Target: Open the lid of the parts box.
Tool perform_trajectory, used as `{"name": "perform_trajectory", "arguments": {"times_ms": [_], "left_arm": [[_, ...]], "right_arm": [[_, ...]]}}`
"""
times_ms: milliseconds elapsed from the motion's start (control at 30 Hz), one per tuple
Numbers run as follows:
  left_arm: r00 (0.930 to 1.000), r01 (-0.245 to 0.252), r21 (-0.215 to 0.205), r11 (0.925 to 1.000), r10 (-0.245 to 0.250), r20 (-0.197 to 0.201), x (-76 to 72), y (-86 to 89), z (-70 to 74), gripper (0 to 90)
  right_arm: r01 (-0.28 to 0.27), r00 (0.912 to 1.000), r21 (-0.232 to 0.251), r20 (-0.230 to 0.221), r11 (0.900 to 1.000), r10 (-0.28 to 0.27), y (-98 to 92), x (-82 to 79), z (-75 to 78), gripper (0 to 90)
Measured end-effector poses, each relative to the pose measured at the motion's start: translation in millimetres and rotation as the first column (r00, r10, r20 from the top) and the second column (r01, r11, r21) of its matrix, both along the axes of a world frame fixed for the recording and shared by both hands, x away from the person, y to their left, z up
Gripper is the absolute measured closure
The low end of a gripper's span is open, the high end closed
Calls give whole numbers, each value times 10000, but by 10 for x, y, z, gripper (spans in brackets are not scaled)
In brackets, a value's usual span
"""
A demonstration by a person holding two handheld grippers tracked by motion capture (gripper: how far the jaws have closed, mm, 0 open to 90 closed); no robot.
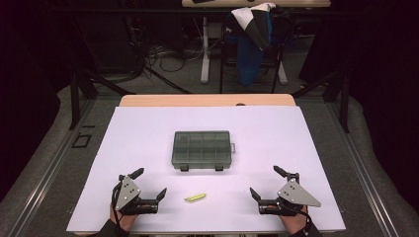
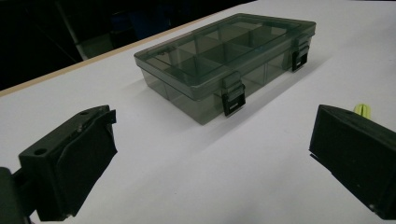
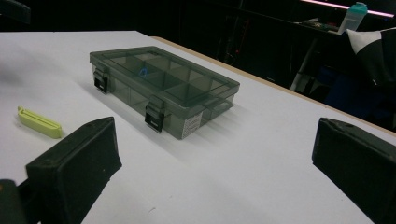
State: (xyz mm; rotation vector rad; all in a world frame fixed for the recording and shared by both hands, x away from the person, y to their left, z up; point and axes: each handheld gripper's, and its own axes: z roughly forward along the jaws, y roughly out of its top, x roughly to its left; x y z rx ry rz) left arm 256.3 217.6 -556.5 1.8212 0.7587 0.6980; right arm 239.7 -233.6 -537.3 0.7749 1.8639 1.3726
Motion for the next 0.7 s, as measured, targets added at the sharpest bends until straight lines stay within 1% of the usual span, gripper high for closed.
{"name": "perform_trajectory", "arguments": {"times_ms": [100, 133, 200, 300, 400, 433, 467, 500, 533, 567, 600, 667, 700], "left_arm": [[10000, 38, -48, 10000, -38, -22, 6, -8, 8, 0], [10000, 80, 18, 10000, -79, -40, 9, -18, 7, 0], [9998, 164, 14, 9999, -164, -97, 10, -23, 4, 0], [9997, 206, 57, 9998, -205, -99, 18, -29, 11, 0], [9997, 207, 63, 9998, -206, -129, 30, -32, 18, 0], [9996, 199, 3, 9998, -199, -209, 37, -37, 17, 0], [9985, 255, -10, 9997, -255, -475, 58, -37, 23, 0], [9975, 307, -25, 9995, -308, -634, 71, -36, 24, 0], [9975, 307, -25, 9995, -308, -634, 71, -36, 24, 0], [9969, 303, -65, 9995, -307, -727, 83, -38, 22, 0], [9960, 311, -115, 9994, -320, -832, 91, -42, 21, 0], [9953, 381, -86, 9992, -387, -883, 121, -46, 20, 0], [9946, 423, -78, 9991, -428, -949, 134, -47, 20, 0]], "right_arm": [[-57, 10000, -50, -49, 10000, 56, 11, 8, -4, 0], [-115, 9999, -76, -82, 9999, 114, 22, 11, -4, 0], [-213, 9997, -57, -146, 9998, 212, 31, 19, -1, 0], [-239, 9993, -165, -306, 9996, 234, 44, 51, 1, 0], [-316, 9986, -145, -418, 9994, 310, 58, 83, -3, 0], [-324, 9983, -175, -489, 9993, 315, 66, 97, -4, 0], [-433, 9969, -262, -675, 9987, 414, 77, 126, -2, 0], [-409, 9965, -247, -744, 9989, 389, 87, 137, -3, 0], [-409, 9965, -247, -744, 9989, 389, 87, 137, -3, 0], [-364, 9957, -361, -867, 9987, 332, 97, 147, 1, 0], [-495, 9940, -365, -998, 9981, 456, 109, 166, 6, 0], [-511, 9939, -346, -991, 9981, 475, 119, 179, 9, 0], [-599, 9935, -270, -986, 9978, 570, 135, 203, 23, 0]]}}
